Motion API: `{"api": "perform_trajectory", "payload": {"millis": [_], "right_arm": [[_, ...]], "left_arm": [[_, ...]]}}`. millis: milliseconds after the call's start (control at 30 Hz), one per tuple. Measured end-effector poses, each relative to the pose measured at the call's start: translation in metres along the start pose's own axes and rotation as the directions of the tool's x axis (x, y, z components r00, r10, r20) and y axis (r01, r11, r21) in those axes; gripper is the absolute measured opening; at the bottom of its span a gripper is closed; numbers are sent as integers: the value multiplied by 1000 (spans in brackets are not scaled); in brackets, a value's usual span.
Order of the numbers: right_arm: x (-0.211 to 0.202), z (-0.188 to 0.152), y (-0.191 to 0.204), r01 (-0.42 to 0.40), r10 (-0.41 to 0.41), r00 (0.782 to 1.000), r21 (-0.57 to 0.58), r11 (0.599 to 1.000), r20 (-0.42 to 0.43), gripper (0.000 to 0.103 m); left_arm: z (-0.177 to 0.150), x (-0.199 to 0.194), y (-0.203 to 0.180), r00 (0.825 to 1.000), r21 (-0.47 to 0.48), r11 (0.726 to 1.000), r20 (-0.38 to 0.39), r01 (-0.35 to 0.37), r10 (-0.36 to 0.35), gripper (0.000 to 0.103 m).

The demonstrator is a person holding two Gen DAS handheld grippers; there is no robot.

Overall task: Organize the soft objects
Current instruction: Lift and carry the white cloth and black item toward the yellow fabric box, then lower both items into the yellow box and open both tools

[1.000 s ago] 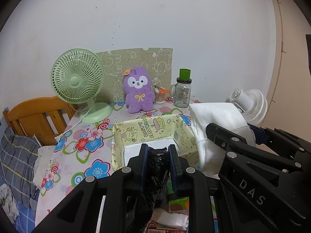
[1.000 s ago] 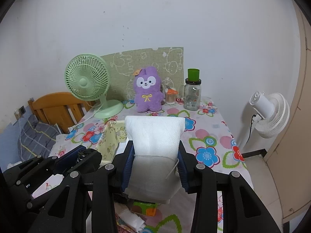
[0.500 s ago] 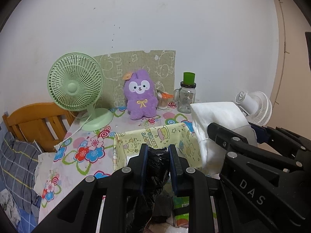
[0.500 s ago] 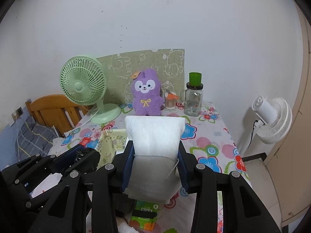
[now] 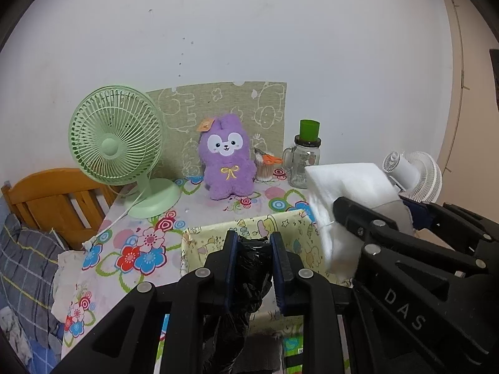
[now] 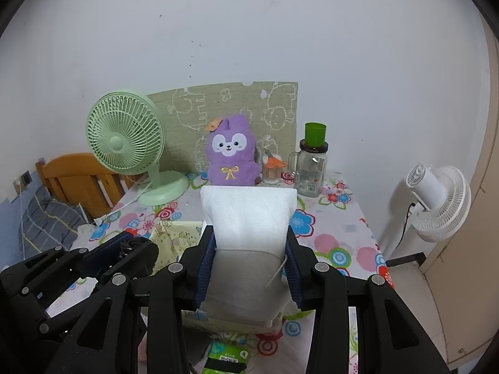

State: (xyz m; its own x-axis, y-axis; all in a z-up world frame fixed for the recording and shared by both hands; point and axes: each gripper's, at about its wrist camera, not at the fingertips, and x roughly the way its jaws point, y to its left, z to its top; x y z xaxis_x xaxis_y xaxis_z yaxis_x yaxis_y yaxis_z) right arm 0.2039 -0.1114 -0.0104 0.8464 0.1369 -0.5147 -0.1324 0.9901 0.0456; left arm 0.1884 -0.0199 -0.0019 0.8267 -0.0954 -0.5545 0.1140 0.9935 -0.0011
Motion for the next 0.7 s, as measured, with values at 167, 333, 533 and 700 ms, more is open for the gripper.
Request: {"api": "perform_trajectory", "payload": {"millis": [167,333,533,700], "right_arm": [[6,8,3,-5,6,1000,-16,1000,7,44],[18,12,3,-8,8,1000,-14,1000,-6,44],[35,16,1,5,-6,1000,-8,1000,-20,44],[51,17,0,16,-16,999,-6,1000,-37,44]], "left_arm": [[9,9,0,1000,8,1000,7,1,-1,19],[13,23,1,1000,9,1000,-6,18,-18,19],[17,41,2,999,9,999,-17,32,-31,19],[17,56,6,999,2,999,-28,38,-38,20]]}}
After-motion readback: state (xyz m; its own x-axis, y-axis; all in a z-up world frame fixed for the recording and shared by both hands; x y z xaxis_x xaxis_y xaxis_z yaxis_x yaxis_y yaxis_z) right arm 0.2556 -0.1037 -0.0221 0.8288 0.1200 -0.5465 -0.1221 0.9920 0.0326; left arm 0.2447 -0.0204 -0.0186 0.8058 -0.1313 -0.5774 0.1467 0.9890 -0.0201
